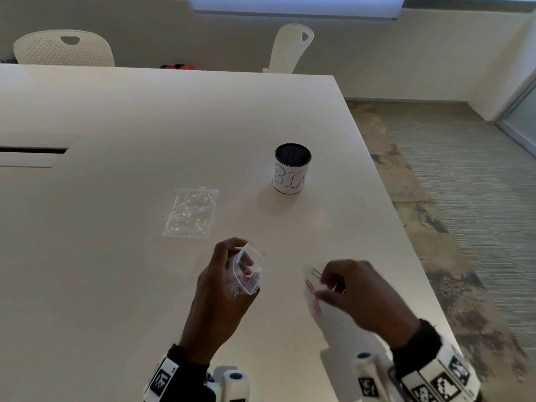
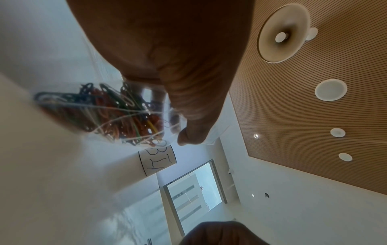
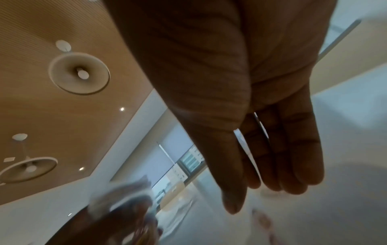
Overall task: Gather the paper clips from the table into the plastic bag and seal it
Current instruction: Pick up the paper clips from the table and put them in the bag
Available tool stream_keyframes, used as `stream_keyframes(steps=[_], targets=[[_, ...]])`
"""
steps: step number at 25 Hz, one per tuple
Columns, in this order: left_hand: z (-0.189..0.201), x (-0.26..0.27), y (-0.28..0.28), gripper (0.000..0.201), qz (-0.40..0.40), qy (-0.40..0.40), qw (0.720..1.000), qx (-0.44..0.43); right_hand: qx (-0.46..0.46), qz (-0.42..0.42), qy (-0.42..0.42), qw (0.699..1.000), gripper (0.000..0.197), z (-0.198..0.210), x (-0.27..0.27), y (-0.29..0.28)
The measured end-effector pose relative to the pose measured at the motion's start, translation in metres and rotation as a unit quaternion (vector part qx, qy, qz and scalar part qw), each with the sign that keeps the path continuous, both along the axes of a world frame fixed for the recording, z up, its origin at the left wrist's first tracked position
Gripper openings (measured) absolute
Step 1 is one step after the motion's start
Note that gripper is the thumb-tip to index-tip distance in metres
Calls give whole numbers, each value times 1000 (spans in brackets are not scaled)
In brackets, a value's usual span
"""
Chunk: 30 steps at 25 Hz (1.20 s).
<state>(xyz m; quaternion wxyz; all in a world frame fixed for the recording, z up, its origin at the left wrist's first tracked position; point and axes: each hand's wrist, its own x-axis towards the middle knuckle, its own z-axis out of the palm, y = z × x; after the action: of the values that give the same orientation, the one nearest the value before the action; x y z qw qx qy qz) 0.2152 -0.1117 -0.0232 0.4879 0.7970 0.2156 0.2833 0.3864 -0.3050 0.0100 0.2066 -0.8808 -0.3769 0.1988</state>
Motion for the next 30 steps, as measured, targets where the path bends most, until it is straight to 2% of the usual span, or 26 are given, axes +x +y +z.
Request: stream_keyframes(steps=[3, 5, 11, 13, 15, 18, 23, 25, 28, 30], targets=[[0, 0, -1, 57, -4, 3, 1000, -3, -38, 16, -20, 999, 15, -16, -27, 5], [1, 0, -1, 58, -5, 2, 1000, -11, -31, -4, -32, 999, 12, -22, -33, 9], [3, 0, -2, 55, -3, -3, 1000, -6, -45, -16, 39, 998, 15, -27, -24, 10], [2, -1, -1, 55, -2, -3, 1000, -3, -13, -18, 43, 999, 11, -21, -16, 9], [2, -1, 0, 55, 1, 0, 1000, -6, 33, -33, 25, 999, 15, -13, -8, 8], [2, -1, -1, 55, 3, 4, 1000, -3, 144, -47, 42, 988, 19, 7, -10, 15], [4, -1, 0, 56, -10, 7, 1000, 8, 347, -36, 154, 924, 7, 49, -41, 47], [5, -2, 0, 56, -14, 13, 1000, 15, 371, -28, 159, 914, 7, 51, -50, 61], [6, -3, 1, 60, -14, 22, 1000, 6, 339, 30, 106, 934, 11, 47, -61, 74], [5, -3, 1, 57, -10, 16, 1000, 6, 339, 22, 59, 939, 12, 41, -52, 71]])
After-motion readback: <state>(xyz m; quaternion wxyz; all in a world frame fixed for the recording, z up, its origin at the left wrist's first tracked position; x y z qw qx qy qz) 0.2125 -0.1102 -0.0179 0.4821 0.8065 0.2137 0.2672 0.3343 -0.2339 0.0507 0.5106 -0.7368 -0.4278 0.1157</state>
